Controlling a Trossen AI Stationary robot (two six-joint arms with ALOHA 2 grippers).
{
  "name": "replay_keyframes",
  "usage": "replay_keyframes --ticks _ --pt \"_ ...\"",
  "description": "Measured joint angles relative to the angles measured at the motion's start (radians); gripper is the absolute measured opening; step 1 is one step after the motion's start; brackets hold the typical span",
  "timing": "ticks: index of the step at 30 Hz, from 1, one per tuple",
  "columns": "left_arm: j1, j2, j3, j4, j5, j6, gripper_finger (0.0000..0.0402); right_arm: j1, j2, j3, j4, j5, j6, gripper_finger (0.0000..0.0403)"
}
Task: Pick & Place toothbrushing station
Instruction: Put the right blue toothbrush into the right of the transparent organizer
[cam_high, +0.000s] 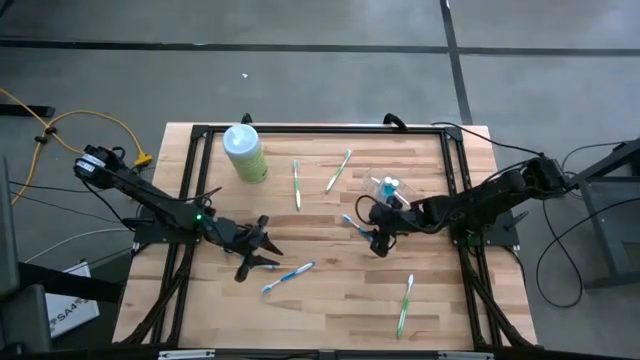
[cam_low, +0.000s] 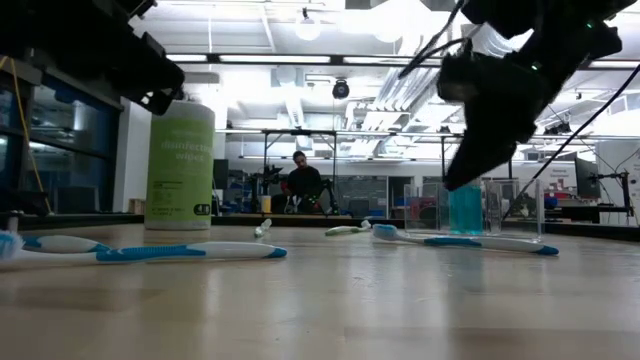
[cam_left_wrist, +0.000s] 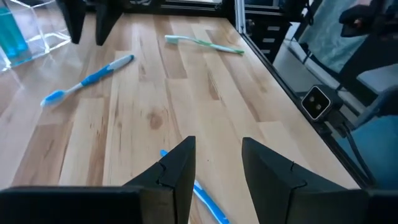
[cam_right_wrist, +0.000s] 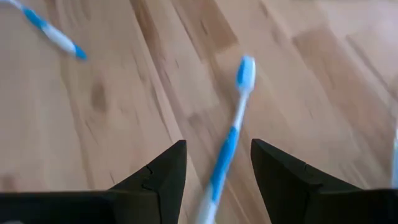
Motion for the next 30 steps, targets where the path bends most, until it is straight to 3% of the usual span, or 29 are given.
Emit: replay_keyframes --ticks 7,17,30 --pt "0.001 0.000 0.000 -0.030 -0.002 -0.031 0.0127 0.000 0.009 0.000 -0.024 0.023 0.000 0.0171" --pt "0.001 0.001 0.000 -0.070 -0.002 -0.070 0.0127 -0.034 0.125 -0.001 0.025 0.020 -0.002 0.0171" --pt "0.001 0.001 0.000 -0.075 -0.001 -0.071 0.0127 -0.076 0.235 0.000 0.140 -0.102 0.005 0.0171"
